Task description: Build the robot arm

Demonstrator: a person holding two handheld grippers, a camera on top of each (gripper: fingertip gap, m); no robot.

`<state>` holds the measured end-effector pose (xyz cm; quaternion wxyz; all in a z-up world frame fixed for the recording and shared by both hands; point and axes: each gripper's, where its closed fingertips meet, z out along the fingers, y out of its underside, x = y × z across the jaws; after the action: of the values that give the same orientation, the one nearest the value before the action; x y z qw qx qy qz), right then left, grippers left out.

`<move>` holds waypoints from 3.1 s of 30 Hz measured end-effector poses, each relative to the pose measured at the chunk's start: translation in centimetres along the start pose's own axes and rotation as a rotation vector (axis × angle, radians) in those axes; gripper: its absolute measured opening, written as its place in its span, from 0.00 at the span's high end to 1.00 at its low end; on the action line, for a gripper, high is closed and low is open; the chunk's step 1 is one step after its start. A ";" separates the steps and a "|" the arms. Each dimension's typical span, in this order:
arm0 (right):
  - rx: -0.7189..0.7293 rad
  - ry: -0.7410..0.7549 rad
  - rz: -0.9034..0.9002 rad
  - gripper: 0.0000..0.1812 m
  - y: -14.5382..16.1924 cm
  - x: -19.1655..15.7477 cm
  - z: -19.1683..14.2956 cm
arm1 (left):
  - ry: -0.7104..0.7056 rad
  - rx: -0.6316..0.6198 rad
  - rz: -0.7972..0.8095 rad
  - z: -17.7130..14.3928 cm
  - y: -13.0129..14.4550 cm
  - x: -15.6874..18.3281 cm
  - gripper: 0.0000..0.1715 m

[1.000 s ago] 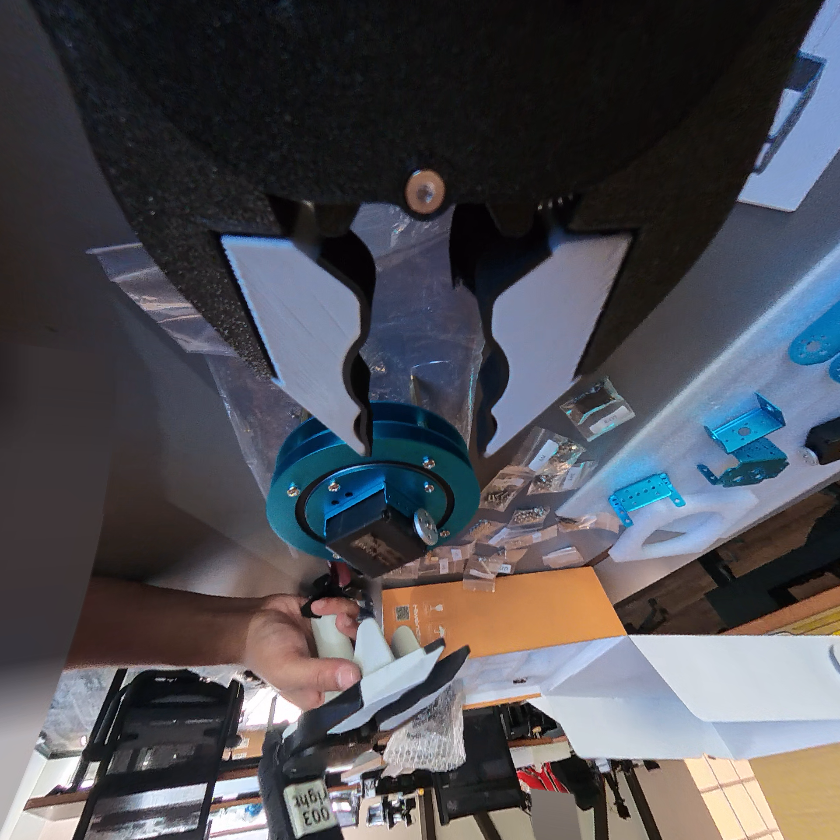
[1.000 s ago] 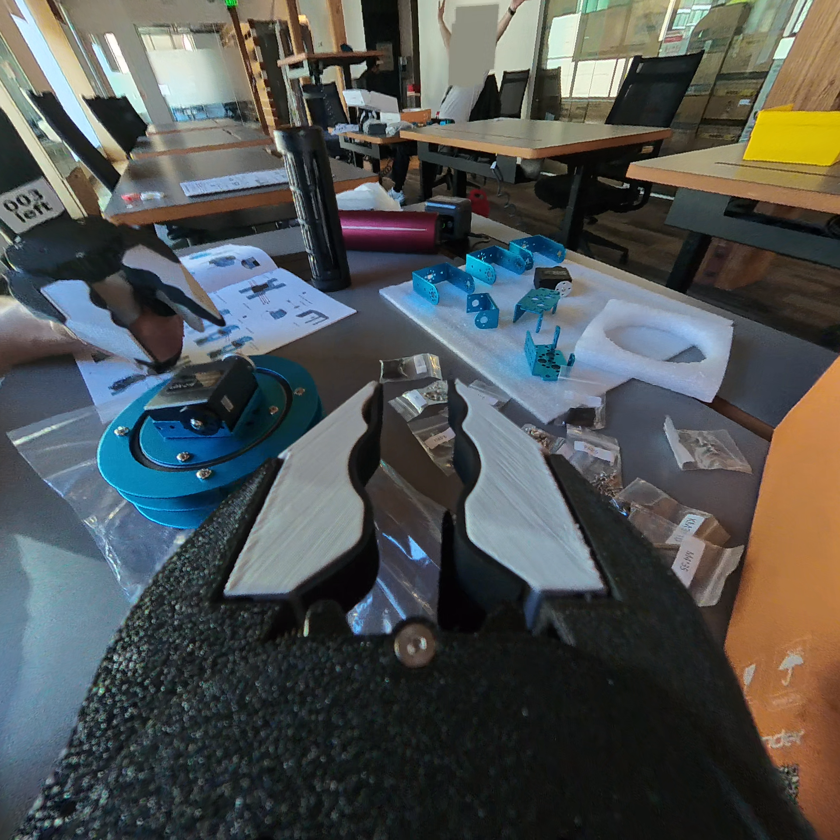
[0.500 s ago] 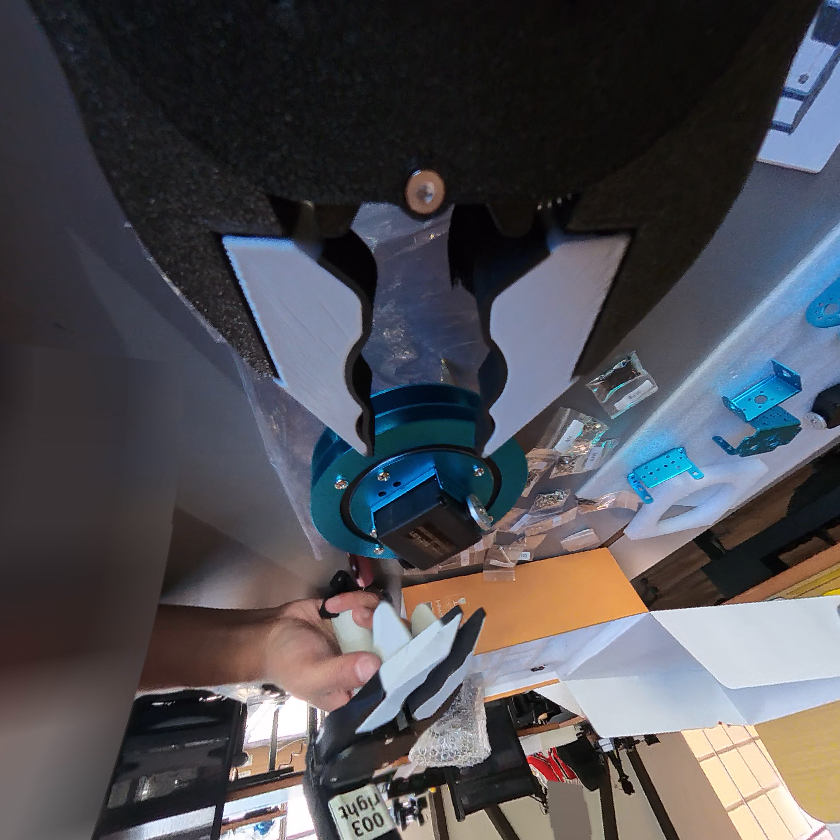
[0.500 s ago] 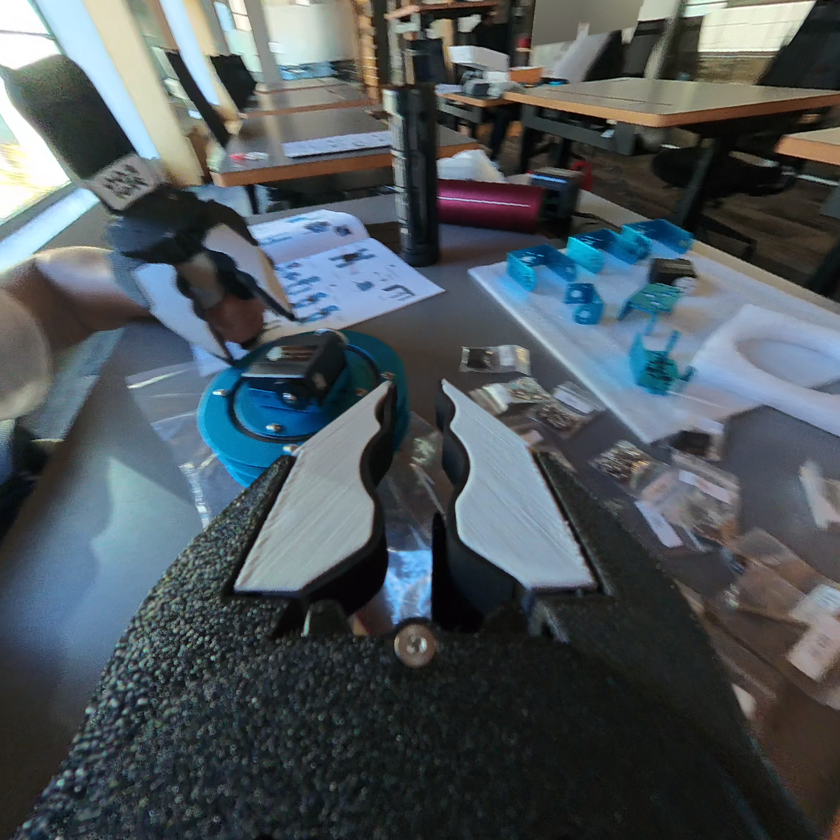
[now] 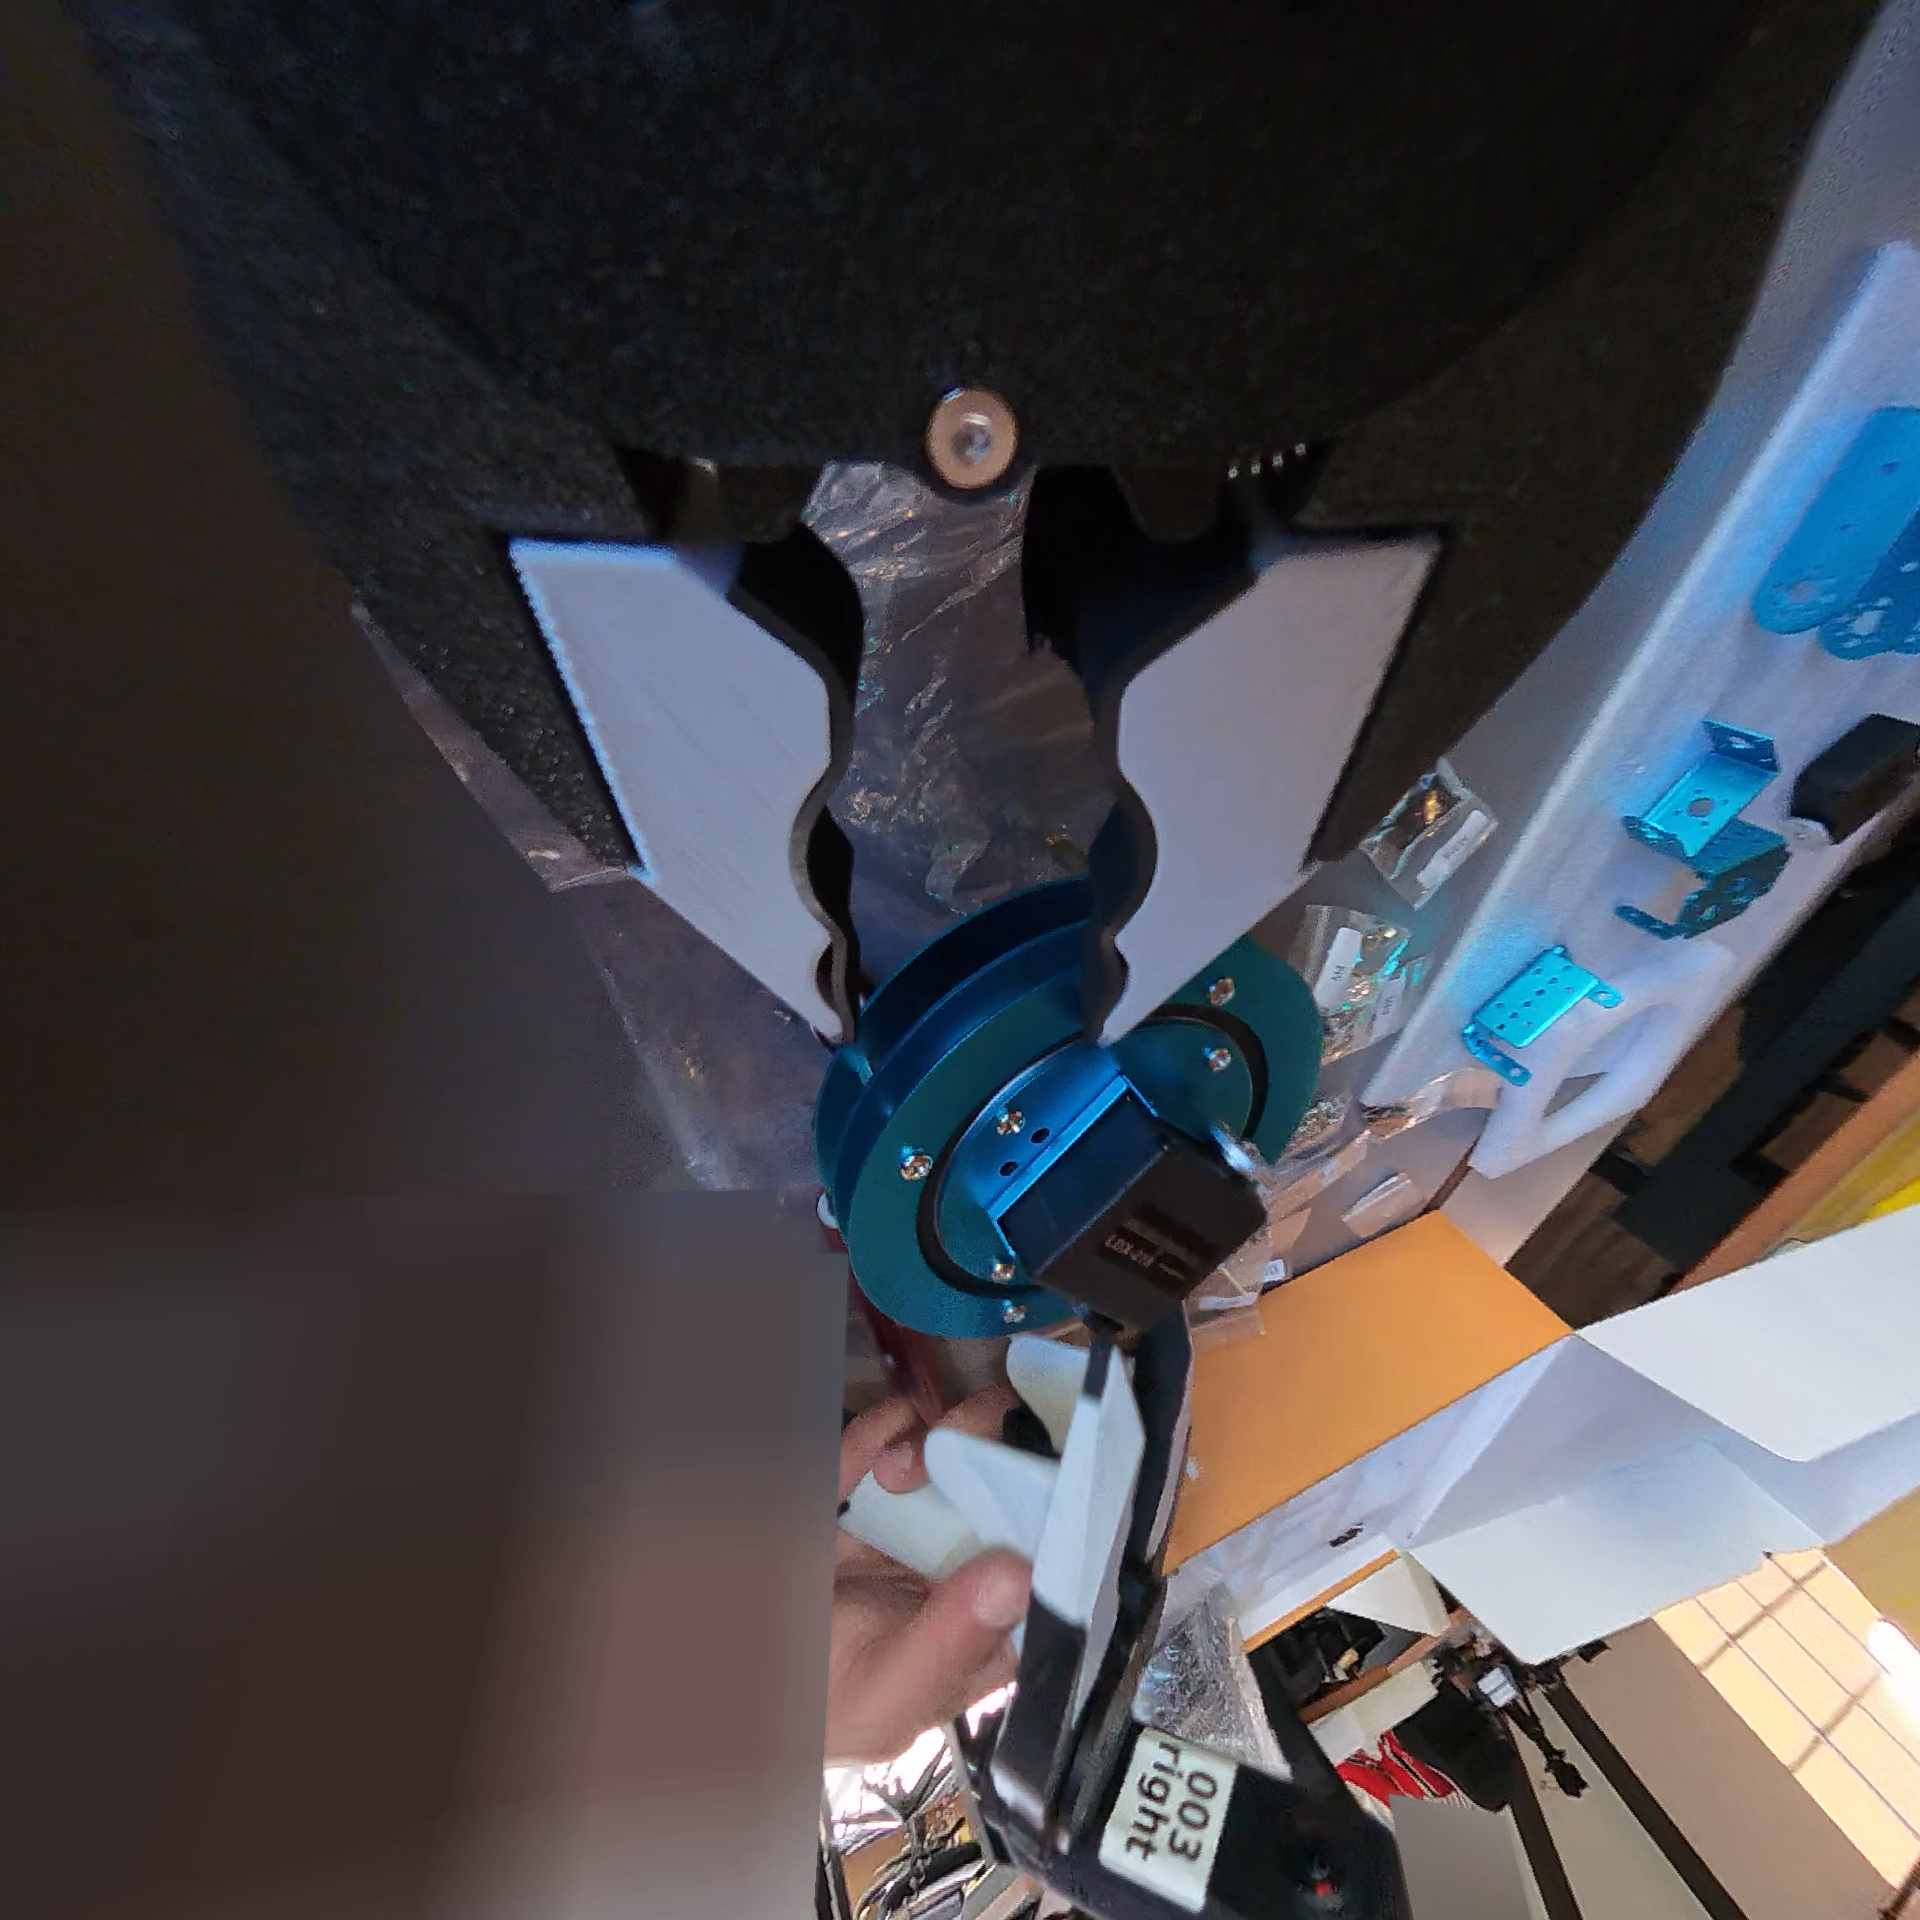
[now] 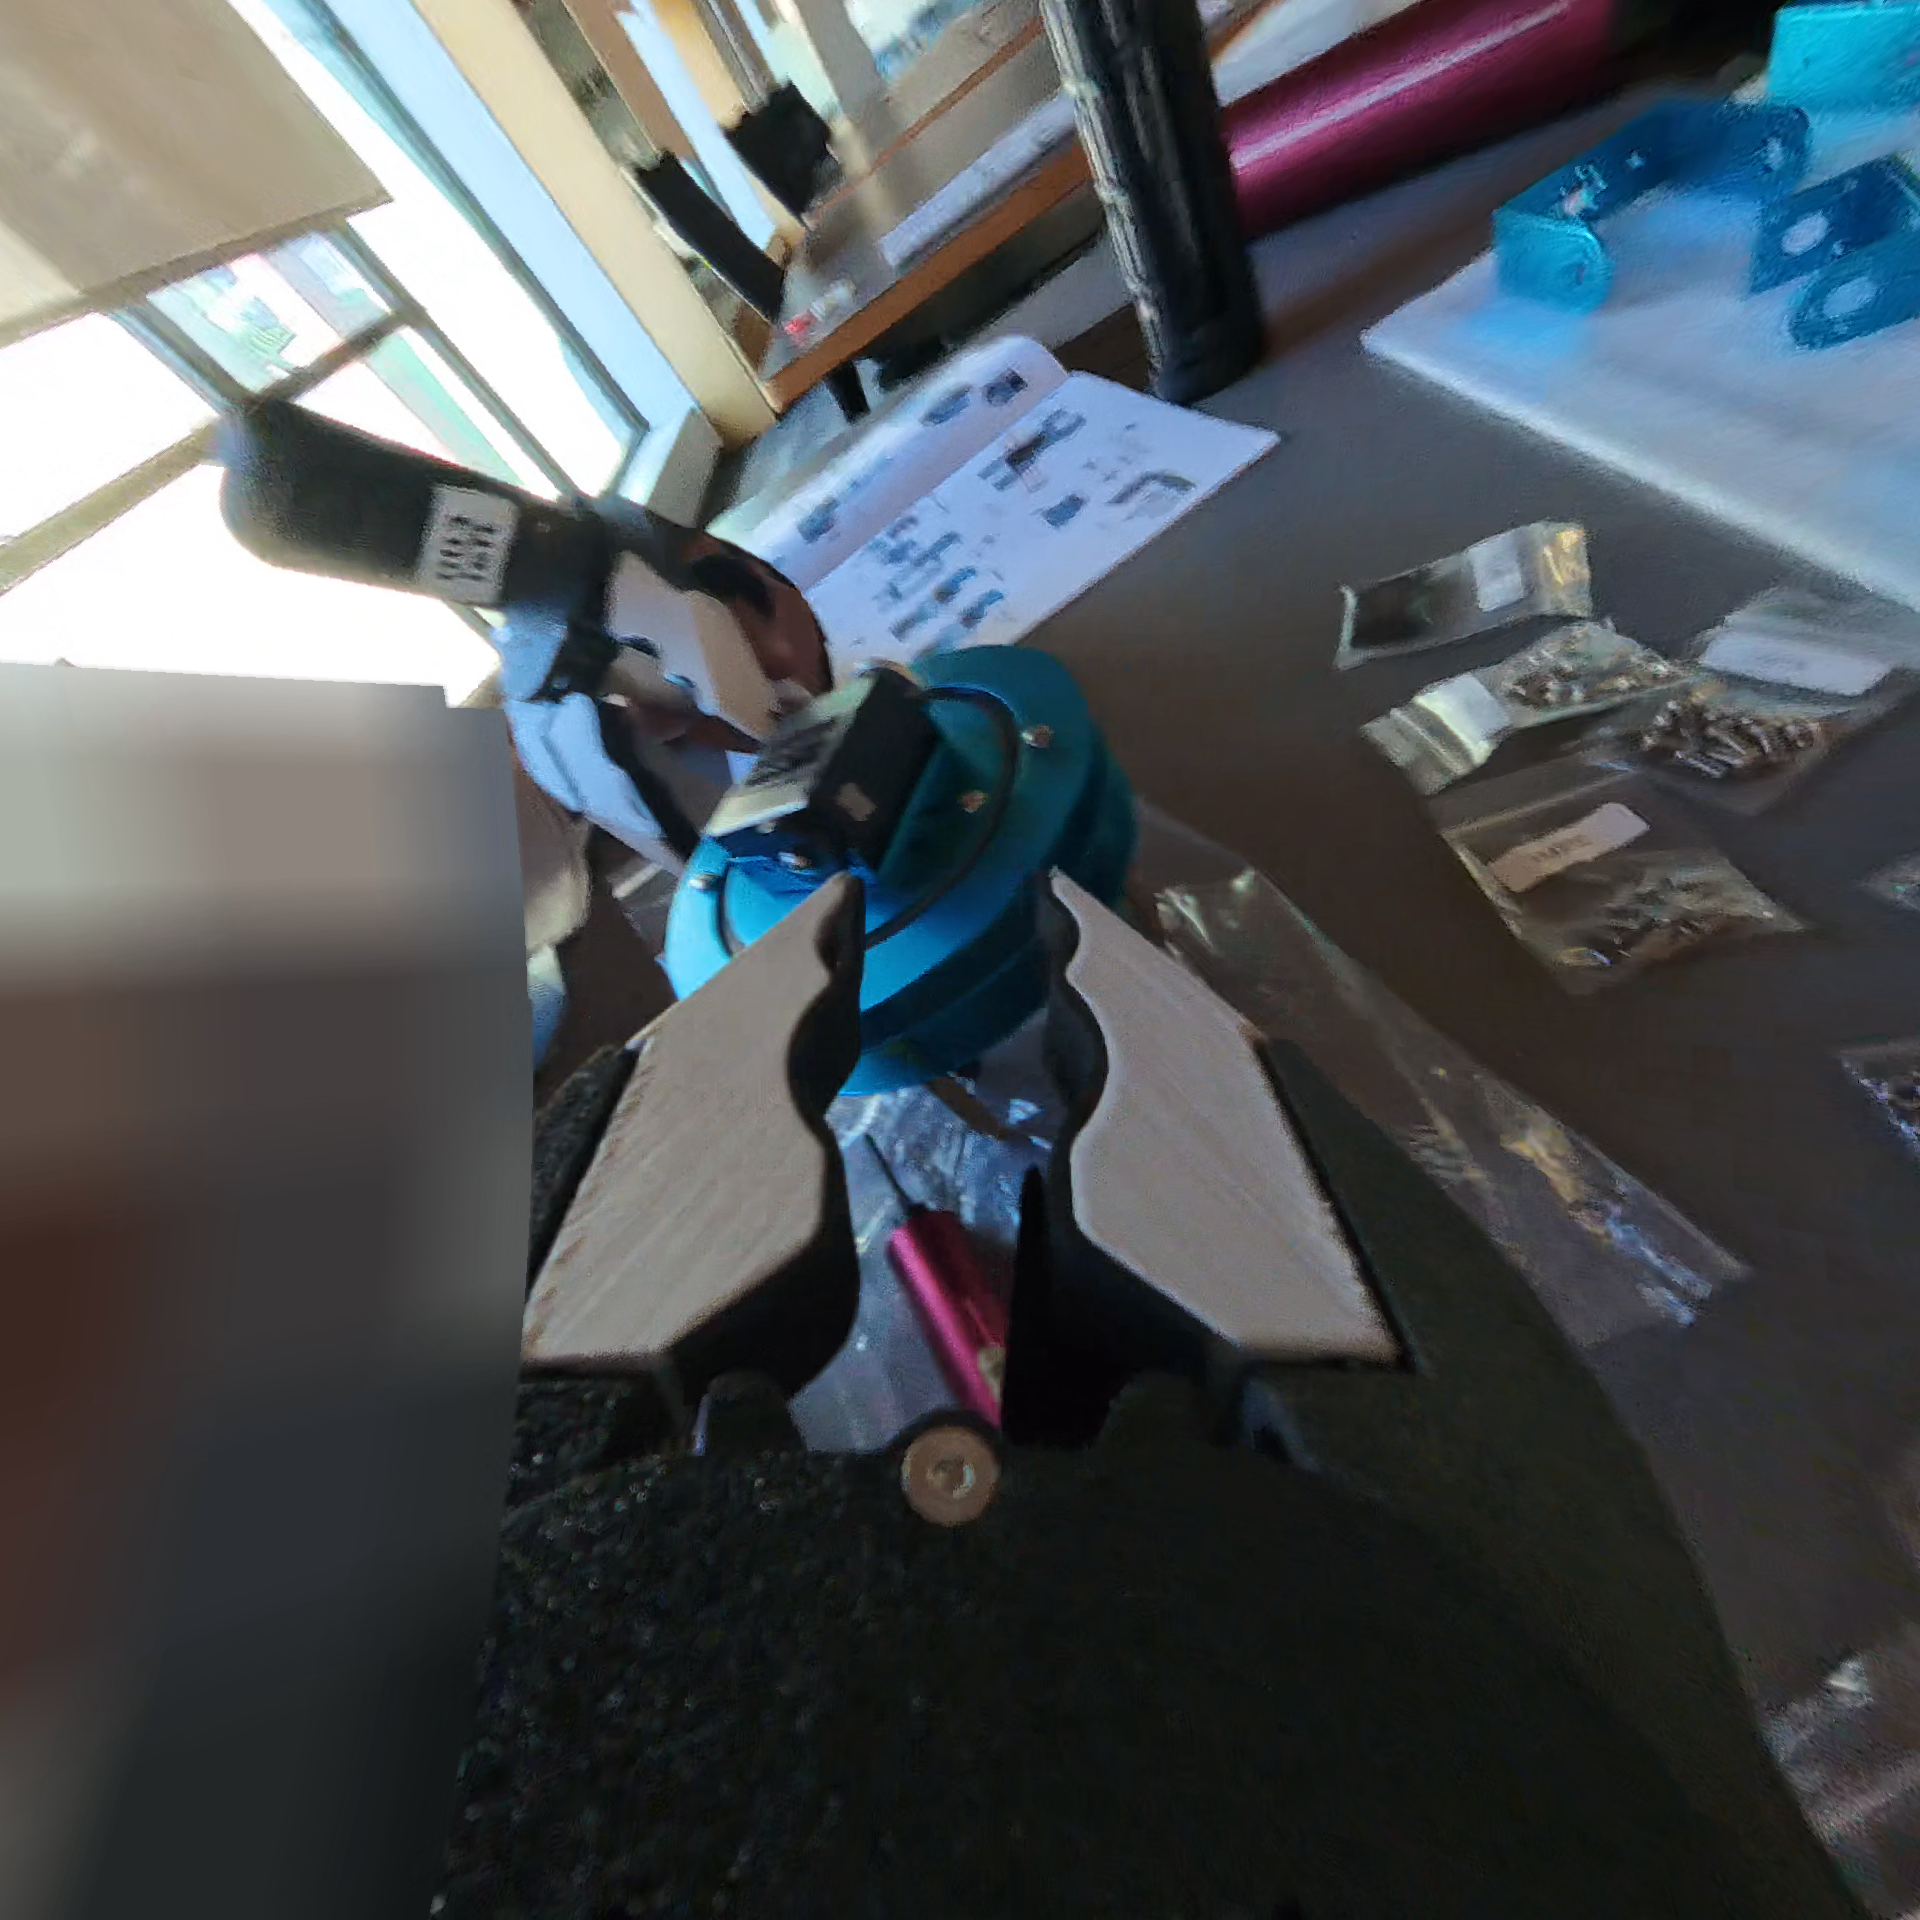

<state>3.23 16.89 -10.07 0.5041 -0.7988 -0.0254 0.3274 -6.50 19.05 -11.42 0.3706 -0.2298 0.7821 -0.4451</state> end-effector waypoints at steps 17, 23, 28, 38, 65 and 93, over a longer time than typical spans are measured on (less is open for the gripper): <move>-0.136 0.009 -0.011 0.93 2.7 -2.0 -1.0 | -0.092 -0.058 0.108 -0.1 1.0 -2.2 0.80; -0.110 -0.013 -0.015 0.95 2.4 -1.6 -1.3 | -0.013 -0.024 0.094 -0.5 1.1 -2.2 0.82; -0.020 0.110 -0.065 0.96 0.8 0.5 -2.7 | 0.017 0.005 0.026 -0.7 1.0 -2.2 0.82; 0.017 0.132 -0.078 0.94 0.3 1.6 -3.5 | 0.040 0.036 -0.032 -0.5 0.5 -1.7 0.82; -0.022 0.120 -0.082 0.93 1.4 1.7 -2.4 | 0.542 -0.286 -0.095 5.6 -4.2 -3.9 1.00; -0.042 0.112 -0.072 0.93 1.6 1.8 -2.4 | 0.818 -0.353 0.107 3.9 -2.5 -2.9 0.73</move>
<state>5.52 14.87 -11.65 0.4994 -0.8248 -0.0327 0.2632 -1.61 17.73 -9.44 0.0083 -0.0538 0.9391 -0.3393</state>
